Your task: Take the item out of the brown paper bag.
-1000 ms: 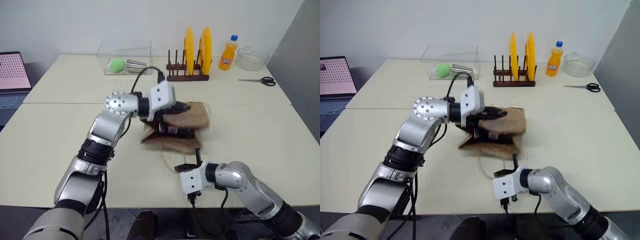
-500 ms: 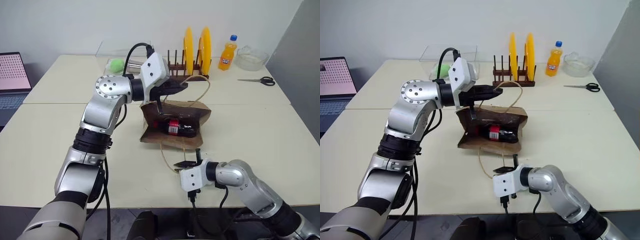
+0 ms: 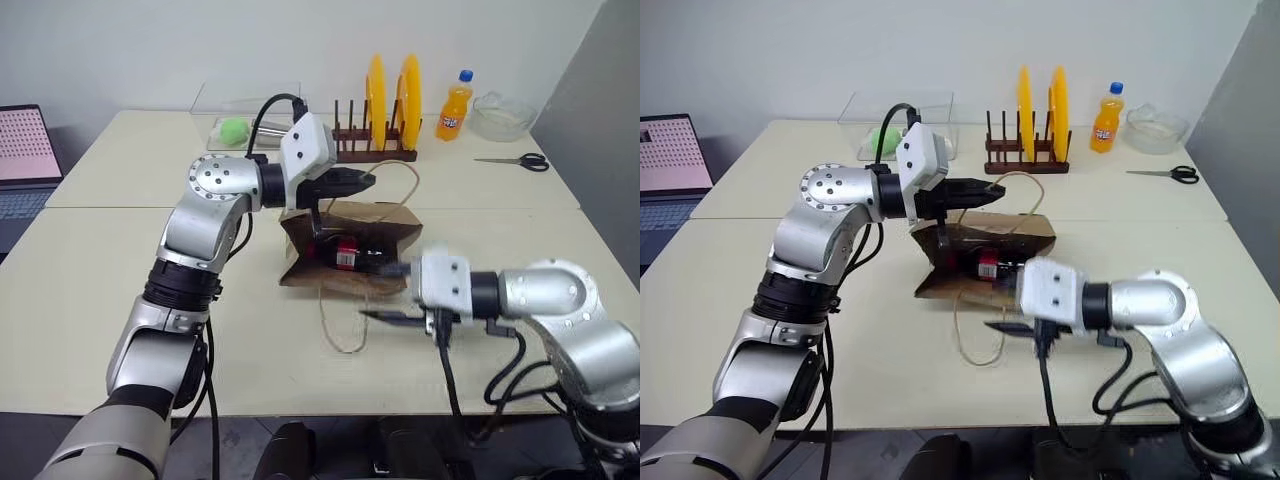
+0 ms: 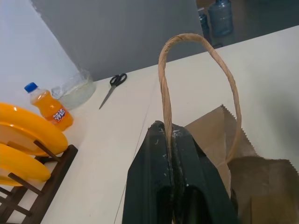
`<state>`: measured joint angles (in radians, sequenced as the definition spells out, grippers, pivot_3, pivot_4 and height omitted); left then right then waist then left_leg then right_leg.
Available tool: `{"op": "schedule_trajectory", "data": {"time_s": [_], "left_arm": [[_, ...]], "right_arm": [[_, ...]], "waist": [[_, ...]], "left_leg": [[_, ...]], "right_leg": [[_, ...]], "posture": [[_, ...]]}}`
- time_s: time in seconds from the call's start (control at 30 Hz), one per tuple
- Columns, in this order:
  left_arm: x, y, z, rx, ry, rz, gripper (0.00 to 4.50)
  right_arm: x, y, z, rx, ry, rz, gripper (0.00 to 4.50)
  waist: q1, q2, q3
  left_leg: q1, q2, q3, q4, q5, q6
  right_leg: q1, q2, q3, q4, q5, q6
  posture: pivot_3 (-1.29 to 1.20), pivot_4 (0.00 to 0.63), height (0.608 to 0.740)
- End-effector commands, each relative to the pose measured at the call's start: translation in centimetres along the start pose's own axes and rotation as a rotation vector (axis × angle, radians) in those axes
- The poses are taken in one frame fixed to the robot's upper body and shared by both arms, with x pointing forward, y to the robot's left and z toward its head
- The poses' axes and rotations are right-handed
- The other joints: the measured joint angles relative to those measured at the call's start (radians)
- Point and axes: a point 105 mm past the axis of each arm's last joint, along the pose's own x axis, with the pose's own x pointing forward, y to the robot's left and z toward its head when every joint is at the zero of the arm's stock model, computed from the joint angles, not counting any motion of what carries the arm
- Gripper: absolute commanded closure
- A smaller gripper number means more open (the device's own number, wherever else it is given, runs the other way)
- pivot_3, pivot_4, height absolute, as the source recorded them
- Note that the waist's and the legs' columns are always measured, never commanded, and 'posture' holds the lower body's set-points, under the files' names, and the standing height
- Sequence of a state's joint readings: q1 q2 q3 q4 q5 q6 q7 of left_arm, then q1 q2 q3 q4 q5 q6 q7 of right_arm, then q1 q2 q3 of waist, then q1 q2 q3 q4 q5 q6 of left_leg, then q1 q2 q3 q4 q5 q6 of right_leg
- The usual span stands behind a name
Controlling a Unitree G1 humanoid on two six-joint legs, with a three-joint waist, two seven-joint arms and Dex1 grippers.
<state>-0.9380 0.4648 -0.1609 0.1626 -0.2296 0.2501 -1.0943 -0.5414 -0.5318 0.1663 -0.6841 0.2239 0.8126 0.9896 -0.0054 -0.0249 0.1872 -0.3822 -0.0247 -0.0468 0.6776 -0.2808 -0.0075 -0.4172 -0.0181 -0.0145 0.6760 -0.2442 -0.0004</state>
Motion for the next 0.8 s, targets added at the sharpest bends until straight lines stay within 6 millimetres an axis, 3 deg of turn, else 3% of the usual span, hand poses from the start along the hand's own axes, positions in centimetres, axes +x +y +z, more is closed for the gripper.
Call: {"op": "schedule_trajectory", "data": {"time_s": [0.03,0.3,0.4,0.53,0.8], "left_arm": [[-0.2,0.3,1.1,0.039,-0.032,0.006,4.5],[-0.2,0.4,1.2,0.05,-0.034,0.013,4.5],[-0.3,0.4,1.4,0.055,-0.039,0.018,4.5],[-0.4,0.5,1.5,0.059,-0.043,0.02,4.5],[-0.3,0.5,1.7,0.067,-0.053,0.024,4.5]], "right_arm": [[2.3,-1.0,-0.8,0.032,0.072,-0.068,2.13],[6.5,-3.4,-3.7,-0.078,0.258,-0.204,2.13],[7.2,-4.3,-4.2,-0.155,0.308,-0.253,1.55],[7.0,-4.6,-5.2,-0.247,0.396,-0.243,0.16],[6.0,-4.8,-7.9,-0.332,0.57,-0.192,0.04]], "waist": [[0.0,0.0,0.0],[-0.001,0.0,0.0],[-0.003,0.0,0.0],[-0.003,0.0,0.0],[-0.005,0.0,0.0]], "left_leg": [[-0.001,0.0,0.0,0.0,0.0,0.0],[-0.003,-0.001,0.001,0.0,0.0,0.0],[-0.003,-0.001,0.001,0.0,0.0,0.0],[-0.003,-0.001,0.001,0.0,0.0,0.0],[-0.003,-0.001,0.001,0.0,0.0,0.0]], "right_leg": [[-0.001,0.0,0.0,0.0,0.0,0.0],[-0.004,-0.001,0.001,0.002,0.003,-0.005],[-0.004,-0.001,0.001,0.002,0.003,-0.005],[-0.004,-0.001,0.001,0.002,0.003,-0.005],[-0.004,-0.001,0.001,0.002,0.003,-0.005]], "posture": [[0.0,0.15,0.74],[0.0,0.15,0.74],[0.0,0.15,0.74],[0.0,0.15,0.74],[0.0,0.15,0.74]]}}
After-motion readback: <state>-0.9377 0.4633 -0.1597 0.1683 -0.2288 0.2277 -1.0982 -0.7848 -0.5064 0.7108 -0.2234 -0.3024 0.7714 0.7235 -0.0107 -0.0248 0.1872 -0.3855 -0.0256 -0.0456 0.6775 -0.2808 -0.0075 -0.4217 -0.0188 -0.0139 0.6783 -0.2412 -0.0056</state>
